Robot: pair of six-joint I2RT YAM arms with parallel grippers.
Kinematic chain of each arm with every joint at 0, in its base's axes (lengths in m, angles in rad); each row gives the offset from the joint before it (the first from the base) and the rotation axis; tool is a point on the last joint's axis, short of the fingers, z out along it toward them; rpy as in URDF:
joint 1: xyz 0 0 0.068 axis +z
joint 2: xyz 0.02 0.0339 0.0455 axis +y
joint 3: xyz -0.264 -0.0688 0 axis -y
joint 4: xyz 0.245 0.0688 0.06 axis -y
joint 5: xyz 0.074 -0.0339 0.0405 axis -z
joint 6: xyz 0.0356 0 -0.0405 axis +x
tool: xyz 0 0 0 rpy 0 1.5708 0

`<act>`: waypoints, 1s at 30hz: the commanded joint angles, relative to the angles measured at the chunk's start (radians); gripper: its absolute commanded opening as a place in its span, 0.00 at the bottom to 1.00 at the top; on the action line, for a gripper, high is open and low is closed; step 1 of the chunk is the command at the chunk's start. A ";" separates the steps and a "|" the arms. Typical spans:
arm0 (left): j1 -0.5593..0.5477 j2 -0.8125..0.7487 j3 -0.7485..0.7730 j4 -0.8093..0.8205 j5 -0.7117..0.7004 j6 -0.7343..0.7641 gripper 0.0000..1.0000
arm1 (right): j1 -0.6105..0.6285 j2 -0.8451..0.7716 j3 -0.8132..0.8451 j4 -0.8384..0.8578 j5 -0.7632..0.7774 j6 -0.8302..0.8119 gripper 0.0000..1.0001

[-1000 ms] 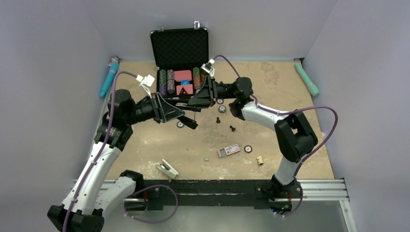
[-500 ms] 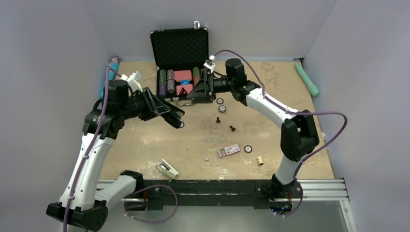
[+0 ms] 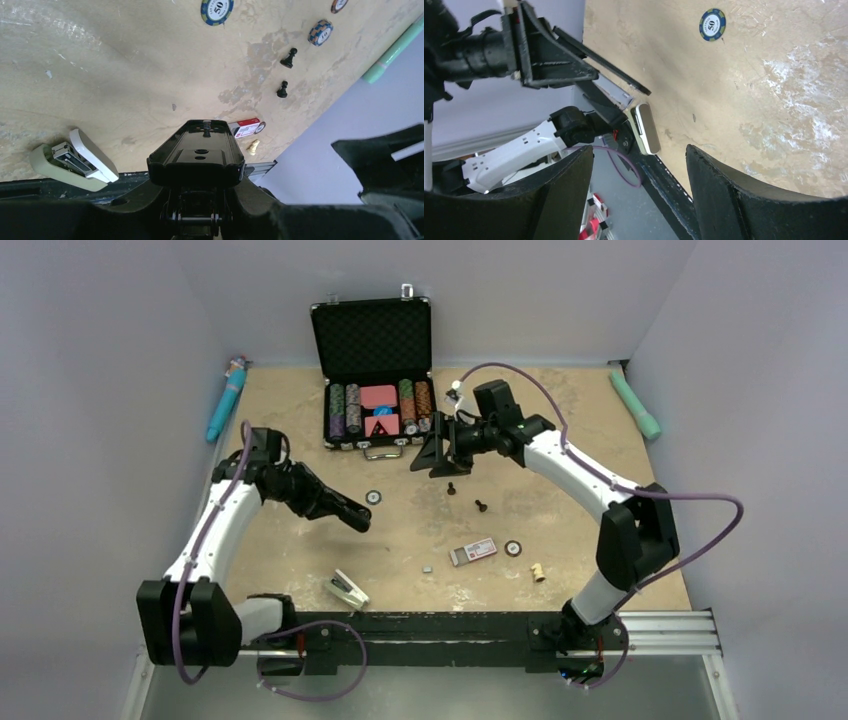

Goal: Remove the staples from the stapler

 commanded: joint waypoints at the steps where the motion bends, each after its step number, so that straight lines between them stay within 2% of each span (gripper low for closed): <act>1: 0.024 0.080 0.026 0.077 0.099 -0.052 0.00 | 0.002 -0.088 -0.038 -0.023 0.038 -0.027 0.72; 7: 0.136 0.254 0.049 0.092 0.164 -0.009 0.00 | 0.003 -0.103 -0.053 -0.042 0.036 -0.044 0.70; 13: 0.196 0.436 0.164 0.025 0.151 0.074 0.01 | 0.002 -0.077 -0.027 -0.077 0.036 -0.071 0.70; 21: 0.232 0.533 0.223 0.045 0.157 0.076 0.47 | 0.002 -0.020 0.036 -0.133 0.006 -0.128 0.70; 22: 0.232 0.540 0.237 0.033 0.148 0.084 0.57 | 0.002 -0.014 0.048 -0.143 0.006 -0.141 0.70; 24: 0.231 0.552 0.264 0.015 0.135 0.102 0.97 | 0.003 -0.001 0.067 -0.167 0.009 -0.170 0.70; 25: 0.232 0.558 0.277 0.004 0.129 0.108 1.00 | 0.004 0.004 0.075 -0.179 0.012 -0.183 0.70; 30: 0.232 0.537 0.337 -0.067 0.077 0.149 1.00 | 0.012 0.017 0.114 -0.239 0.070 -0.241 0.70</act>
